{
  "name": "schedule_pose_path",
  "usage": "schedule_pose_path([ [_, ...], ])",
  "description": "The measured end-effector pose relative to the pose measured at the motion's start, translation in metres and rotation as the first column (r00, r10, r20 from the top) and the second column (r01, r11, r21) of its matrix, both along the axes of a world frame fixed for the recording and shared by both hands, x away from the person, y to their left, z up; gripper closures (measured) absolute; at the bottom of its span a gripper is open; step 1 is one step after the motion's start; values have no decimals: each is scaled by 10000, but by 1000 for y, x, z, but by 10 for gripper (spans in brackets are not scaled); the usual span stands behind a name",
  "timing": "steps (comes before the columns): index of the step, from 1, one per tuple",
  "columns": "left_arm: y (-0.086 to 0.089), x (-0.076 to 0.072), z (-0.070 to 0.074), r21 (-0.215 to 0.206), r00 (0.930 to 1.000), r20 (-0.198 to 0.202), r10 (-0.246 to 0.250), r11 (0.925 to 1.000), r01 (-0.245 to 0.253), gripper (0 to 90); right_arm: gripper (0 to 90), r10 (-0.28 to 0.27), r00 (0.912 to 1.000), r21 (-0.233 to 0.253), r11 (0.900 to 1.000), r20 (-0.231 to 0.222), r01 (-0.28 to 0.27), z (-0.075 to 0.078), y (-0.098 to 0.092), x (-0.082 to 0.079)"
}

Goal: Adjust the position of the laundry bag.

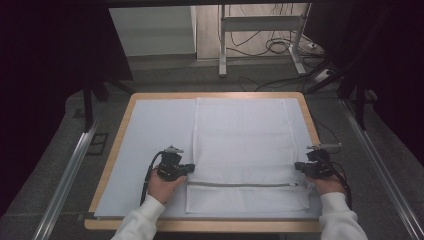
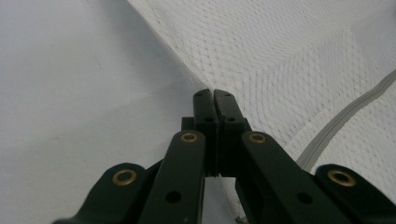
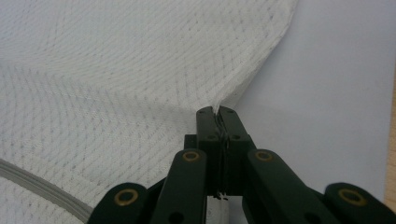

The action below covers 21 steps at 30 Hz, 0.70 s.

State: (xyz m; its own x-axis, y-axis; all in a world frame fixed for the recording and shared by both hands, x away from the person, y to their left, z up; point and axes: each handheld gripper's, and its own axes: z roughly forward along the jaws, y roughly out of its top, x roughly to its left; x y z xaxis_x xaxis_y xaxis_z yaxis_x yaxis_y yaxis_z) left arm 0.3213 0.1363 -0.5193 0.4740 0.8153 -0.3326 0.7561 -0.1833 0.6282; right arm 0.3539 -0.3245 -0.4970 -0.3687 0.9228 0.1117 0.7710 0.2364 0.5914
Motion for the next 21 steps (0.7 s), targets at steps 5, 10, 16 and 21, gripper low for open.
schedule_pose_path([
  [5,3,-1,0,-20,10000,-26,52,10000,-52,899,874,62,10000,48,10000,23,-62,0,2,0],
  [10,7,-1,1,-43,10000,-31,93,9999,-93,899,874,122,9999,139,9998,8,-122,0,4,0],
  [16,15,-2,5,-132,9999,-15,163,9998,-163,898,874,269,9996,144,9995,68,-270,0,12,0],
  [21,22,-3,5,-177,9997,-83,210,9996,-212,898,874,395,9992,211,9990,26,-396,-2,17,0],
])
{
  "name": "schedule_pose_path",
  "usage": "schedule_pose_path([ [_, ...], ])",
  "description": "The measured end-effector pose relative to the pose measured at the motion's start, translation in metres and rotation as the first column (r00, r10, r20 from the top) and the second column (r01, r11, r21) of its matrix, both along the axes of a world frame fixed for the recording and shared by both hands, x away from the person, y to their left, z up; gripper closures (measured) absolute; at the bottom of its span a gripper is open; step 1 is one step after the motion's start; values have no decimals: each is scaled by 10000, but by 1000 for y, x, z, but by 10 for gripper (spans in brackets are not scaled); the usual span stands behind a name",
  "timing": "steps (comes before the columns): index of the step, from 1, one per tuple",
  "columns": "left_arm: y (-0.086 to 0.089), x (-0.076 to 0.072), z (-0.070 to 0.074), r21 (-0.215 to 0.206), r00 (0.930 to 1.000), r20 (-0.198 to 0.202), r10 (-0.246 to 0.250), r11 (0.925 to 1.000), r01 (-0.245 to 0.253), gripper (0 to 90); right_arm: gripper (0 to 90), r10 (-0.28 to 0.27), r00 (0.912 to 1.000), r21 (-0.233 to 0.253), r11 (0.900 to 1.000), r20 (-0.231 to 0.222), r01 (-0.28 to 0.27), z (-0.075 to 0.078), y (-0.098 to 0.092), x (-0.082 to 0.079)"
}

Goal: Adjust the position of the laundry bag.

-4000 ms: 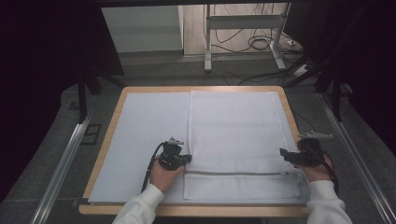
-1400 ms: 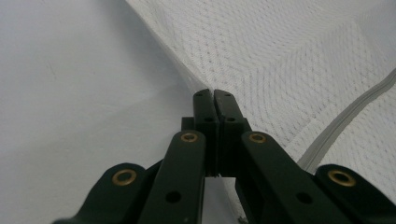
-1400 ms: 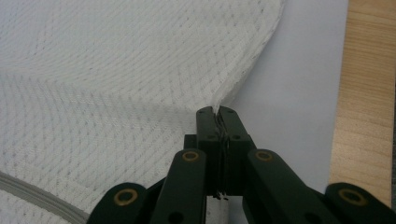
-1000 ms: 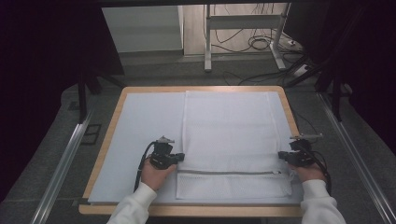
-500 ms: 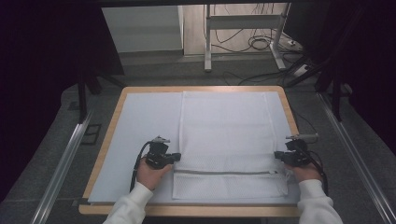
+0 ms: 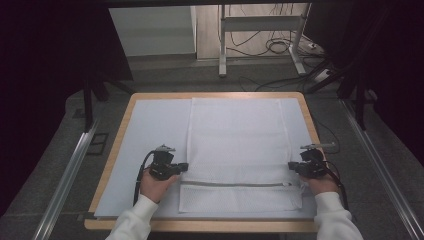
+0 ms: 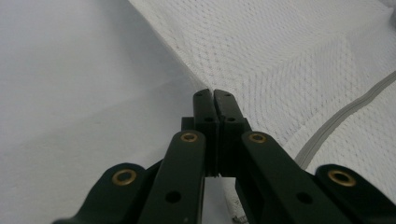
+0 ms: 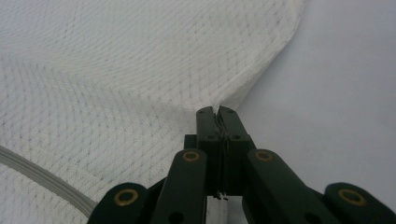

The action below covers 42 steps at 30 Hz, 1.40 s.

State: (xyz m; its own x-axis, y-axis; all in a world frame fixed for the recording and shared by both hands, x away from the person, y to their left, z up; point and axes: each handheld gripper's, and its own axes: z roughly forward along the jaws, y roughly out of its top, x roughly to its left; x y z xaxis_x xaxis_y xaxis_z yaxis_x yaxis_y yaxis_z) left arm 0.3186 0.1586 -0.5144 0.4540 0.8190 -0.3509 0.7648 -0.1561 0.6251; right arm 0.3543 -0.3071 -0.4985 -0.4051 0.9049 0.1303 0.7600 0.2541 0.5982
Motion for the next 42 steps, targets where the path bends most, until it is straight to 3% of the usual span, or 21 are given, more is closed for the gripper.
schedule_pose_path([
  [17,19,-3,-5,0,9997,-196,172,9999,-172,898,874,359,9993,55,9993,-38,-359,-2,14,0],
  [25,32,-6,-5,-4,9992,-233,324,9995,-324,898,874,558,9984,375,9977,-48,-556,-2,20,1],
  [42,49,-6,-8,29,9974,-380,619,9981,-619,897,873,914,9958,330,9953,33,-914,-4,38,2],
])
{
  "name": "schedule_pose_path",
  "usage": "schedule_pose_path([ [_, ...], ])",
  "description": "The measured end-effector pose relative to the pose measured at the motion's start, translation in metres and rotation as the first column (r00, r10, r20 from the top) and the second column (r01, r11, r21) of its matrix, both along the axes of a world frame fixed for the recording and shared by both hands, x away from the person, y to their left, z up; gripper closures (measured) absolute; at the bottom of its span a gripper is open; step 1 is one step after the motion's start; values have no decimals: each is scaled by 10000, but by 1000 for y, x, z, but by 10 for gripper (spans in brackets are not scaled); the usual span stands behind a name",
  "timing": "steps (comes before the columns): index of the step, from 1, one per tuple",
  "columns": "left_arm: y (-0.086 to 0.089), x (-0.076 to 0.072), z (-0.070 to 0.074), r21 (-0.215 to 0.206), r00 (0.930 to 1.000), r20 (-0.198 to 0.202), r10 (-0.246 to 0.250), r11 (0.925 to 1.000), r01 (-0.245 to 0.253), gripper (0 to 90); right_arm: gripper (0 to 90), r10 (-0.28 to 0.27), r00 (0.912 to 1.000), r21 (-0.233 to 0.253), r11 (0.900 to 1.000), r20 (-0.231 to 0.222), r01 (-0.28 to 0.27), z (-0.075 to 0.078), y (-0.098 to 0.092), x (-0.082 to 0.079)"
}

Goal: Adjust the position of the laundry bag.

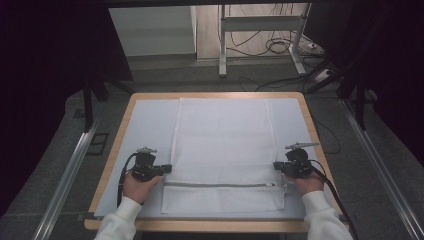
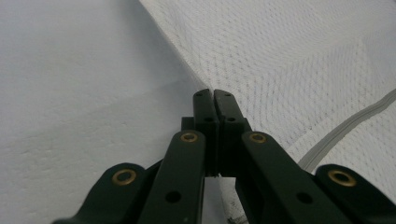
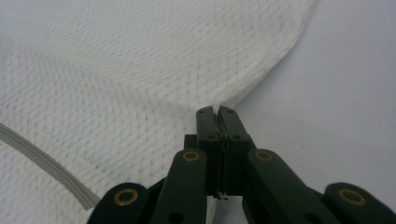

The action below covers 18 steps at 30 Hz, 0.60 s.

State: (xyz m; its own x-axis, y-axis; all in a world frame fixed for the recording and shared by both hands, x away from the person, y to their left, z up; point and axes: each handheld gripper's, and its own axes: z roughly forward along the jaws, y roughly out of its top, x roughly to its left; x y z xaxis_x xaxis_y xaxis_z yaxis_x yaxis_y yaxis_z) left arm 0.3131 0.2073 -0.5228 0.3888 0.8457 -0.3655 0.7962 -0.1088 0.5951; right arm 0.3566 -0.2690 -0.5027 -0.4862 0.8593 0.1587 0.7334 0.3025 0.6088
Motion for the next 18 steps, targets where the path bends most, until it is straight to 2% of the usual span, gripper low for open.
schedule_pose_path([
  [13,15,-2,-2,12,9998,-84,191,9998,-191,897,873,375,9992,229,9990,-168,-372,-3,10,-1],
  [18,17,-1,-5,118,9996,-157,250,9996,-248,897,873,530,9985,104,9985,-155,-529,-4,15,-2],
])
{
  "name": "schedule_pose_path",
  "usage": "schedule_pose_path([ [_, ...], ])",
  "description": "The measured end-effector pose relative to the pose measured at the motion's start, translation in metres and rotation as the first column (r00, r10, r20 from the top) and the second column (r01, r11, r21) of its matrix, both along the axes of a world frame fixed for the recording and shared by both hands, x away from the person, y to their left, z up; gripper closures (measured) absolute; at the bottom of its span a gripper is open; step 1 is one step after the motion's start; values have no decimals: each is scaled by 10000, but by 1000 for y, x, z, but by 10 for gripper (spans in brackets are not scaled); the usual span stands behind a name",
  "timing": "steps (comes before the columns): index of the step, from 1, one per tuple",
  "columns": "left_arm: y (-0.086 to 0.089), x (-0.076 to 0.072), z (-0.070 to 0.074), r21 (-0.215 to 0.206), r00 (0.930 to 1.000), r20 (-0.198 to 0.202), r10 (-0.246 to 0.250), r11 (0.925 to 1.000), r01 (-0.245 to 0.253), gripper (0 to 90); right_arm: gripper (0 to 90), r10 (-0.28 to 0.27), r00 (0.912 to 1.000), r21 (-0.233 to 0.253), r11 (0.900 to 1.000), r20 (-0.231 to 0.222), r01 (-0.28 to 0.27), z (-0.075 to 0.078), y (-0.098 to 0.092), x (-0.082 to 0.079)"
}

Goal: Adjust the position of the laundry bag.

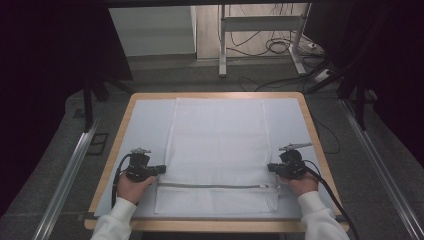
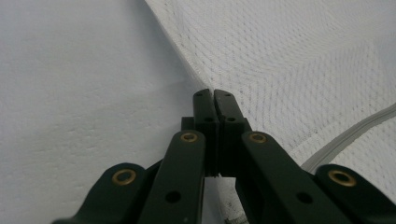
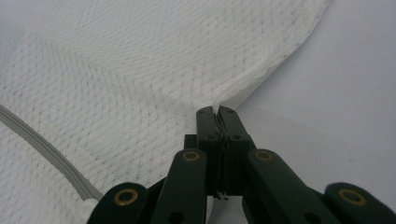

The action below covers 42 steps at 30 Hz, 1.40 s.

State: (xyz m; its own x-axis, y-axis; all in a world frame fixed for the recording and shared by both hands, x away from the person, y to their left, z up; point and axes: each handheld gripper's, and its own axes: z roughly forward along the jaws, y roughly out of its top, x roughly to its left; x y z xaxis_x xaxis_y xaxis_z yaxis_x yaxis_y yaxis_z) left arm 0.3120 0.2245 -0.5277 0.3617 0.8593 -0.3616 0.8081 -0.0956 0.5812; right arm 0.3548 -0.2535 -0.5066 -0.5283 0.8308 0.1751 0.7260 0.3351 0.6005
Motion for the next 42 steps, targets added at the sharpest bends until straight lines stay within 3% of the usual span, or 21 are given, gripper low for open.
schedule_pose_path([
  [24,5,-4,-3,57,10000,-15,78,10000,-78,878,866,211,9998,13,9998,-48,-211,-4,3,1],
  [26,6,-5,-2,203,9998,67,165,9997,-167,814,828,296,9995,-16,9996,-64,-296,-4,2,1],
  [27,6,-5,-2,203,9998,67,165,9997,-167,735,793,415,9991,-81,9991,-52,-416,-5,2,1],
  [28,6,-4,0,222,9997,131,202,9995,-204,735,793,415,9991,-81,9991,-52,-416,-5,2,1],
  [29,8,-3,5,172,9992,246,299,9994,-304,527,686,371,9993,-25,9993,50,-371,-5,0,0],
  [30,8,-3,5,172,9992,246,299,9994,-304,493,625,365,9993,-30,9993,109,-365,-4,-1,0],
  [32,4,-6,14,197,9974,700,183,9996,-197,483,540,203,9992,-25,9998,331,-202,-2,-2,-1],
  [33,4,-6,14,197,9974,700,183,9996,-197,458,508,171,9990,25,9998,412,-173,-1,-3,-1],
  [34,-2,-8,20,200,9941,1080,52,9998,-74,435,483,135,9985,69,9999,527,-139,0,-4,-1],
  [37,-7,-10,24,167,9913,1308,-117,9998,96,387,414,-58,9973,237,9997,738,41,3,-6,-2],
  [42,-16,-14,32,146,9855,1684,-203,9997,181,354,373,-264,9941,397,9990,1051,223,7,-9,-4],
])
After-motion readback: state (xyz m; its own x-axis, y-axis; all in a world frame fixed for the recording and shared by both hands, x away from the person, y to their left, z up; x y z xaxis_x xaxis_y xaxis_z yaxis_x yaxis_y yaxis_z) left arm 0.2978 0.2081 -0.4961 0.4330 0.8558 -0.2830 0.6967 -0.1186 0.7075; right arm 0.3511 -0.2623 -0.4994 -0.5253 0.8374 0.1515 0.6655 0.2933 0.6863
